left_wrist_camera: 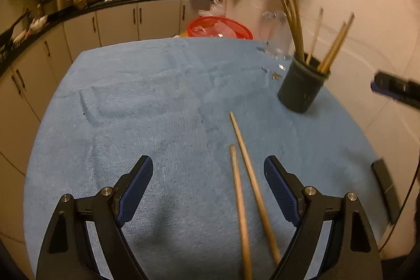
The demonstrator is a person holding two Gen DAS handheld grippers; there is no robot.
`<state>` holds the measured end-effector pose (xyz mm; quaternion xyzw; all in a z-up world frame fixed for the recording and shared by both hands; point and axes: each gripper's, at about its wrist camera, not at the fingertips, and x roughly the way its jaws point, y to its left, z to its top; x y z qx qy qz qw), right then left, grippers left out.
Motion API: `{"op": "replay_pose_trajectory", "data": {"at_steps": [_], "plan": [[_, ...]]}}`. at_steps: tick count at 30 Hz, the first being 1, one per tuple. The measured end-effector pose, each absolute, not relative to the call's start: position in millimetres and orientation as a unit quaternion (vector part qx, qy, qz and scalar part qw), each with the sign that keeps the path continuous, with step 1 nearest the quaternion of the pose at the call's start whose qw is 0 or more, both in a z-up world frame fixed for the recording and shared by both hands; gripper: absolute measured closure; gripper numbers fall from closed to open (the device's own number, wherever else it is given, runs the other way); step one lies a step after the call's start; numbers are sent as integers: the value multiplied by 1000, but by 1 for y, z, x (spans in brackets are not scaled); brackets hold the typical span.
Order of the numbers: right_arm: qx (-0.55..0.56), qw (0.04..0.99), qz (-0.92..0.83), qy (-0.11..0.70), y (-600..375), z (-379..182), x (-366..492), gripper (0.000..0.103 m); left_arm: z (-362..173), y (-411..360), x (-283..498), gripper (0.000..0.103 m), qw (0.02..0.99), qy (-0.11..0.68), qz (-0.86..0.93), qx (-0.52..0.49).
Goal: Organize utensils
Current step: 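Move both open tools back over the last two chopsticks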
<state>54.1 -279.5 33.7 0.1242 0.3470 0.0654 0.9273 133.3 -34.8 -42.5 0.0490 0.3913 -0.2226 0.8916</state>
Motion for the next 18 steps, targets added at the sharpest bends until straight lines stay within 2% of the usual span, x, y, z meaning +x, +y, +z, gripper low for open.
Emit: {"op": "replay_pose_trajectory", "data": {"at_steps": [4, 6, 10, 13, 18], "plan": [[116, 922, 67, 363, -270, 23, 64, 33, -52, -48, 138, 18, 885, 397, -237, 61], [113, 918, 67, 374, -268, 17, 69, 33, -58, -53, 143, 23, 881, 402, -242, 60], [107, 914, 69, 386, -264, 11, 73, 34, -70, -66, 155, 42, 868, 422, -253, 66], [103, 913, 69, 389, -262, 10, 75, 39, -80, -77, 164, 52, 861, 434, -255, 79], [93, 909, 76, 399, -254, 6, 83, 54, -91, -89, 179, 66, 858, 443, -245, 85]]}}
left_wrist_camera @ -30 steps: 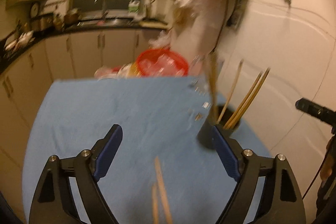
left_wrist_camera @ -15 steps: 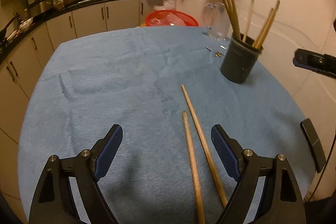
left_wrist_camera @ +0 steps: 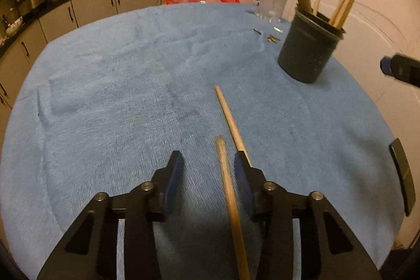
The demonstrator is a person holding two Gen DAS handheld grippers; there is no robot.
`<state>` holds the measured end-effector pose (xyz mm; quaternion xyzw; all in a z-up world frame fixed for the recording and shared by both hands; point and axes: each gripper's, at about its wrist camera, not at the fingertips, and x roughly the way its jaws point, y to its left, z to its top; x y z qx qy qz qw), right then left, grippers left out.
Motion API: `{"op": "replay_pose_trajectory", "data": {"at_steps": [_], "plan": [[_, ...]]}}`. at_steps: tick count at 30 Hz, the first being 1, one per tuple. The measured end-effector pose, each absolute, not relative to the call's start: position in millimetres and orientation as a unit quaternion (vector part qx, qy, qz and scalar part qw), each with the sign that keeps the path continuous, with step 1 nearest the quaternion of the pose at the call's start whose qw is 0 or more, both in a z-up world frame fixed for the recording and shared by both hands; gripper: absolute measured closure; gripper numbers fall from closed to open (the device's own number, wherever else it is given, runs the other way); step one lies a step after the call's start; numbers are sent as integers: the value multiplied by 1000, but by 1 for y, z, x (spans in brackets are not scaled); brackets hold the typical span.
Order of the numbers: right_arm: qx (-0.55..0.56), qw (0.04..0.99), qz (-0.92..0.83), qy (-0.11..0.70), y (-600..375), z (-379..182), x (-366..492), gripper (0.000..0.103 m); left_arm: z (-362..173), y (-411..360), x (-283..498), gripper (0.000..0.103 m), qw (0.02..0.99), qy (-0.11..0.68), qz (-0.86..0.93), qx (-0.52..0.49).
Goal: Organize utensils
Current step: 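Move both open tools back over the last two chopsticks, then close the right tool on a chopstick while the left tool grasps the other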
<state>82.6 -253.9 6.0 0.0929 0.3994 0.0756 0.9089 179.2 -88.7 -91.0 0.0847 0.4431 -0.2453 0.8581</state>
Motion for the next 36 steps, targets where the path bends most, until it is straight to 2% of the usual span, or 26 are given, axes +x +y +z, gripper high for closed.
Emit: {"op": "replay_pose_trajectory", "data": {"at_steps": [3, 5, 15, 22, 29, 32, 36], "plan": [[97, 902, 85, 412, -248, -1, 90, 63, -92, -88, 182, 82, 862, 441, -236, 89], [97, 897, 91, 421, -243, -8, 96, 66, -92, -81, 183, 93, 860, 444, -237, 84], [101, 864, 131, 475, -199, -46, 161, 77, -92, -35, 180, 96, 847, 465, -256, 14], [91, 840, 101, 526, -172, -81, 217, 79, -90, -39, 186, 93, 841, 479, -254, 9], [79, 832, 79, 543, -166, -88, 231, 79, -91, -44, 198, 93, 827, 503, -251, 7], [63, 835, 70, 542, -165, -88, 236, 93, -90, -49, 202, 93, 823, 512, -246, 16], [85, 837, 76, 535, -174, -86, 232, 96, -88, -55, 203, 93, 823, 515, -238, 32]]}}
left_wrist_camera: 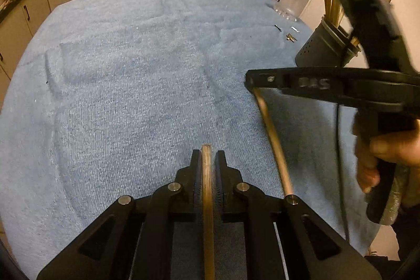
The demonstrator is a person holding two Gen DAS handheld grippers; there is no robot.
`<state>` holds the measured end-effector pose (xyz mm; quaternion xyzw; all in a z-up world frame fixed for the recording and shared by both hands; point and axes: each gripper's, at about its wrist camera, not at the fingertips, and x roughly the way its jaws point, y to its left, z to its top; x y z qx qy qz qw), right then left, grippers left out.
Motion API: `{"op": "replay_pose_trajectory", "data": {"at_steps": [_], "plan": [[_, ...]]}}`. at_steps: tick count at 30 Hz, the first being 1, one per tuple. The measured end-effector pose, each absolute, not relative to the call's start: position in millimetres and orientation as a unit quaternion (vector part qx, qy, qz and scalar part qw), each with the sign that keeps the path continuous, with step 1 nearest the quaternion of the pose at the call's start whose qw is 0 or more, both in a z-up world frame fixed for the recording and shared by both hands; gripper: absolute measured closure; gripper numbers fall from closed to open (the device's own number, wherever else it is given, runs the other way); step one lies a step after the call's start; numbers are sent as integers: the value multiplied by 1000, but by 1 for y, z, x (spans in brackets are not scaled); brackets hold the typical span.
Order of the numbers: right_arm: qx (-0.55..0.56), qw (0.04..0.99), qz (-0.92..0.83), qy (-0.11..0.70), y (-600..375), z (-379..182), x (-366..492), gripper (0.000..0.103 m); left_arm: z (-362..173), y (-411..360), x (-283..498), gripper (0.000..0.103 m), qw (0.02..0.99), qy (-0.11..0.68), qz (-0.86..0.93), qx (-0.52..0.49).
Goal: Organize utensils
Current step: 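Close the right tool on a chopstick while the left tool grasps the other, then lift both held chopsticks and carry them over the black cup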
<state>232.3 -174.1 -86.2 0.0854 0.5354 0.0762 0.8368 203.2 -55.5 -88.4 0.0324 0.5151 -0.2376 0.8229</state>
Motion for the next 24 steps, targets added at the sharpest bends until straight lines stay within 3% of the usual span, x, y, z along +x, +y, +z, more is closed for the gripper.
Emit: {"op": "replay_pose_trajectory", "data": {"at_steps": [16, 24], "plan": [[109, 887, 124, 431, -199, 2, 161, 96, -83, -64, 227, 96, 823, 523, -217, 28], [107, 902, 143, 393, -208, 37, 123, 97, -27, -39, 214, 96, 864, 457, -207, -26]]}}
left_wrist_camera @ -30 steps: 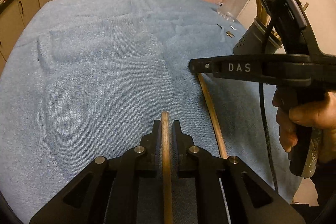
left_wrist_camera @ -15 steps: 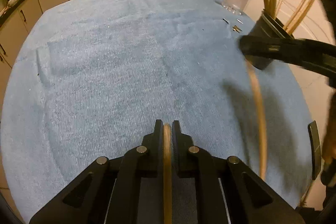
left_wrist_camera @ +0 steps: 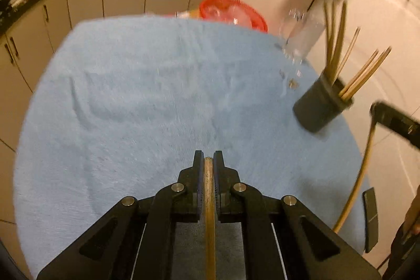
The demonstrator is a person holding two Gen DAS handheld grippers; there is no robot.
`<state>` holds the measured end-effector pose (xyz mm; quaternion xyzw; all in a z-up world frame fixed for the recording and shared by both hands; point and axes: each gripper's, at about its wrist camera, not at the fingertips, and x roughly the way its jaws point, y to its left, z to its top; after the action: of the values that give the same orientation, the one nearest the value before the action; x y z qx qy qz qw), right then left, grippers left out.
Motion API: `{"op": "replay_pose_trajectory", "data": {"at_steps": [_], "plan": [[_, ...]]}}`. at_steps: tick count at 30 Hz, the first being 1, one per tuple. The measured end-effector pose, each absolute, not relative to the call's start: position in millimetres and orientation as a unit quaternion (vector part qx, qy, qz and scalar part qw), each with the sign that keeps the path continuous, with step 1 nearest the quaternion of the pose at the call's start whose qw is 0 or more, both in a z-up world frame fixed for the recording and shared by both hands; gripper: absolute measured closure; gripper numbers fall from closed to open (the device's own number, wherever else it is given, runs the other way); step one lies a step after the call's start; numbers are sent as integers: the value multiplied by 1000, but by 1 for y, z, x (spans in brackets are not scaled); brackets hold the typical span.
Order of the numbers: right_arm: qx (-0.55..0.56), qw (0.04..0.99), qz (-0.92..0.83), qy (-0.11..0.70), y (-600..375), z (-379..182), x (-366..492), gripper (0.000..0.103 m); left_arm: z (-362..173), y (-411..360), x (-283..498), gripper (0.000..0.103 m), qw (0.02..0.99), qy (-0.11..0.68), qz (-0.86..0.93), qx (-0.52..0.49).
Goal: Organize utensils
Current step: 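Lift both held chopsticks and carry them over the black cup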
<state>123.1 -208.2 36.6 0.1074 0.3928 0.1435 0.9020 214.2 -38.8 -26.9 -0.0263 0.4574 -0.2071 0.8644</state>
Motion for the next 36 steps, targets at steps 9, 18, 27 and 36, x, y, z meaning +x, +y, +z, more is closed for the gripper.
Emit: {"op": "replay_pose_trajectory", "data": {"at_steps": [9, 18, 27, 36], "plan": [[97, 915, 153, 361, -220, 68, 100, 97, 44, -31, 183, 96, 914, 358, -191, -23], [84, 929, 148, 330, -230, 98, 82, 98, 101, -33, 168, 97, 946, 271, -177, -39], [80, 941, 121, 307, -248, 122, 81, 98, 125, -49, 168, 97, 959, 227, -168, -34], [76, 946, 112, 296, -257, 134, 77, 98, 126, -59, 169, 97, 959, 222, -174, -34]]}}
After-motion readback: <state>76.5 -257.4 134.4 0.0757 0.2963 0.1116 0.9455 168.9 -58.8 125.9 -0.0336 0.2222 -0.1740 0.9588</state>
